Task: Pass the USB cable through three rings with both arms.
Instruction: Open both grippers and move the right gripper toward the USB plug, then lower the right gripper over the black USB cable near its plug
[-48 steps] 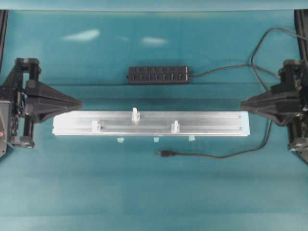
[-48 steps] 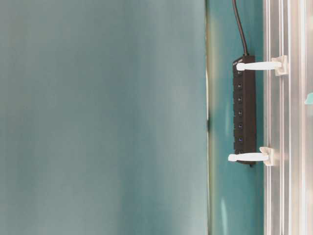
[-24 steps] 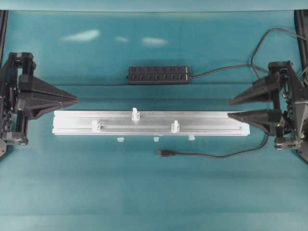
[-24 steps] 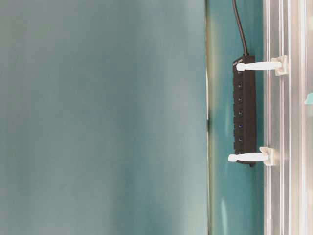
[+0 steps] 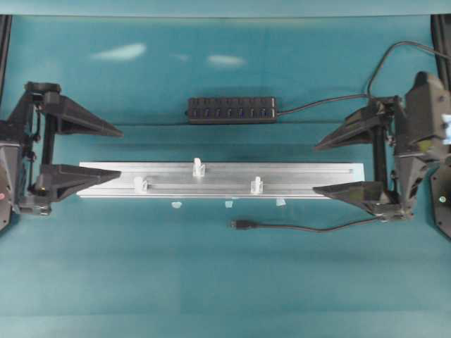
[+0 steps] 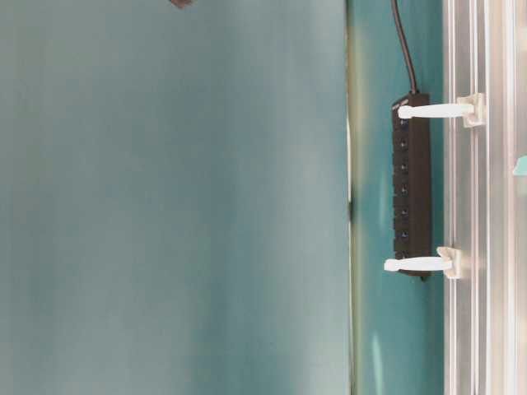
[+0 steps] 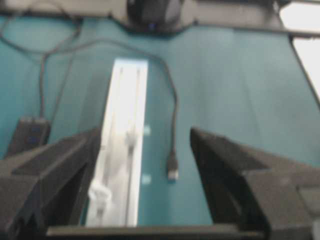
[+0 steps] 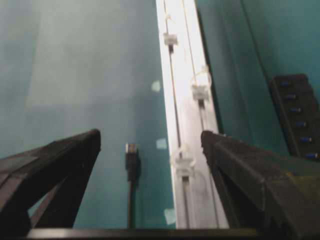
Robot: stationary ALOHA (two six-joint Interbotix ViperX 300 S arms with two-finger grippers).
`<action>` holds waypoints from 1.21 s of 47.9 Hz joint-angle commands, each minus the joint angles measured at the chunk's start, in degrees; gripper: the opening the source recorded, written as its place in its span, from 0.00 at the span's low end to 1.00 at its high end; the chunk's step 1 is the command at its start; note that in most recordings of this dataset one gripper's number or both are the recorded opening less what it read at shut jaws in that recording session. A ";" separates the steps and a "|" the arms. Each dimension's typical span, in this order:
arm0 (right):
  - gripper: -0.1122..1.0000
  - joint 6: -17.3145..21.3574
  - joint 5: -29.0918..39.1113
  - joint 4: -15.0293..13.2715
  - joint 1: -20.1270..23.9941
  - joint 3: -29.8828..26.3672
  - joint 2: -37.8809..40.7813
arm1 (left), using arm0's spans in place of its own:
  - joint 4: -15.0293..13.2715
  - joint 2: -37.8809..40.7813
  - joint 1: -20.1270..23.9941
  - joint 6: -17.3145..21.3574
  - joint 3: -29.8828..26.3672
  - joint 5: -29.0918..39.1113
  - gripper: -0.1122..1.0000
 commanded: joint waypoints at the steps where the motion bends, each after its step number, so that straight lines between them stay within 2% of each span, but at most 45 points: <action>1: 0.82 0.18 0.53 -0.18 0.18 -2.11 1.14 | 0.26 0.00 0.09 0.18 -1.58 0.44 0.84; 7: 0.82 0.18 3.08 -1.14 0.70 -3.34 3.34 | 0.53 0.00 0.09 1.85 -1.58 2.64 0.84; 13: 0.82 0.18 5.71 -1.93 0.70 -4.83 5.80 | 0.53 0.00 0.18 7.56 -1.58 6.94 0.84; 18: 0.81 0.09 6.15 -1.93 0.70 -5.98 7.12 | 0.53 -0.09 0.18 11.69 -1.58 8.00 0.83; 29: 0.78 0.26 6.86 -1.93 1.41 -7.12 8.96 | 0.53 -0.09 0.26 12.92 -1.49 8.35 0.82; 34: 0.73 0.26 7.21 -1.93 1.93 -7.47 9.49 | 0.53 -0.18 0.18 12.92 -1.41 8.35 0.80; 39: 0.64 0.35 7.47 -1.93 2.37 -7.82 10.02 | 0.53 -0.44 0.09 12.92 -1.32 8.35 0.71; 45: 0.50 0.35 7.56 -1.93 2.64 -8.17 10.55 | 0.53 -0.62 0.00 12.74 -1.14 8.35 0.46; 51: 0.45 0.44 7.65 -1.85 2.64 -8.35 10.99 | 0.53 -0.97 0.00 12.57 -0.79 8.44 0.28; 54: 0.46 0.53 8.09 -1.76 2.55 -8.61 11.34 | 0.53 -0.97 0.09 12.39 -0.70 8.35 0.26; 58: 0.50 0.62 9.93 -1.67 2.55 -9.32 12.13 | 0.53 -0.97 0.18 12.39 -0.62 8.44 0.30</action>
